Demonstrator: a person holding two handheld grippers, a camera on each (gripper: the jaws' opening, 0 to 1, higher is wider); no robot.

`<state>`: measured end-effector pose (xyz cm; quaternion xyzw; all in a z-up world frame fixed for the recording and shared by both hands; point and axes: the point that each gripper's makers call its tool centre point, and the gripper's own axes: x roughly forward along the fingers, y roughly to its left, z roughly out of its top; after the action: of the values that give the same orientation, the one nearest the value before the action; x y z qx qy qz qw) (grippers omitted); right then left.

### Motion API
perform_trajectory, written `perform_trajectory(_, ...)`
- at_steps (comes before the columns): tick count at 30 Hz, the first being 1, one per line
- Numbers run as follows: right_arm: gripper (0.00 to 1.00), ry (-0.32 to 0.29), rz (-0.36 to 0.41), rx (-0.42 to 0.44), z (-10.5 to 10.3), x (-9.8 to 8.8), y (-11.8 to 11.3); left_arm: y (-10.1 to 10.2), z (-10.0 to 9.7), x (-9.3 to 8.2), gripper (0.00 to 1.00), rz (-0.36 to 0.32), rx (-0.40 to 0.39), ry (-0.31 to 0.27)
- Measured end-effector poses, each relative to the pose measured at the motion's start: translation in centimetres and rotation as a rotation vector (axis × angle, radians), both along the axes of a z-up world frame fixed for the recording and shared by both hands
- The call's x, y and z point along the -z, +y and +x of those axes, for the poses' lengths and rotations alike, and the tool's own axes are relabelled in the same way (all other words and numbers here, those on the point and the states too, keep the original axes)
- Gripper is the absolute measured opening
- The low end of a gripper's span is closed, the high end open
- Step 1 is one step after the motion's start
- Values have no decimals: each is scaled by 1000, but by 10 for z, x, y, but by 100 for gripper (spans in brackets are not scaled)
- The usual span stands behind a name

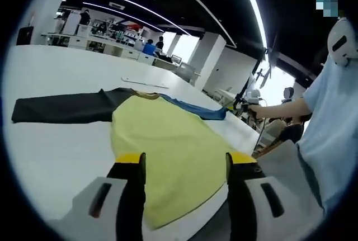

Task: Fold the garment on the visible template until the final outline fits inside the template.

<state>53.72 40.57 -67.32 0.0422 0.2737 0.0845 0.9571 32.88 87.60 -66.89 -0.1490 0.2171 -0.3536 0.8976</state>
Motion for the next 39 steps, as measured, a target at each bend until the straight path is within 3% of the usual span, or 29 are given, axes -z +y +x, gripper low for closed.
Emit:
perform_trajectory(11,0,-57,50,-212,39,-16,89,-1,-5,-7,52,-22,15,-28)
perform_trajectory(22,0,-62,139,-327,72,-5,179,15,-14,-12,51,-31,-18,-37)
perform_trajectory(34,0,-48,194,-423,67,-3,253,23,-13,-14,54,-19,-39,-45)
perform_trajectory(36,0,-51,244,-447,64,-9,270,22,-13,-13,57,-9,-36,-48)
perform_trajectory(37,0,-45,318,-463,61,-17,285,22,-13,-13,59,-7,-34,-47)
perform_trajectory(39,0,-63,324,-496,60,-25,302,22,-13,-11,62,6,-28,-42)
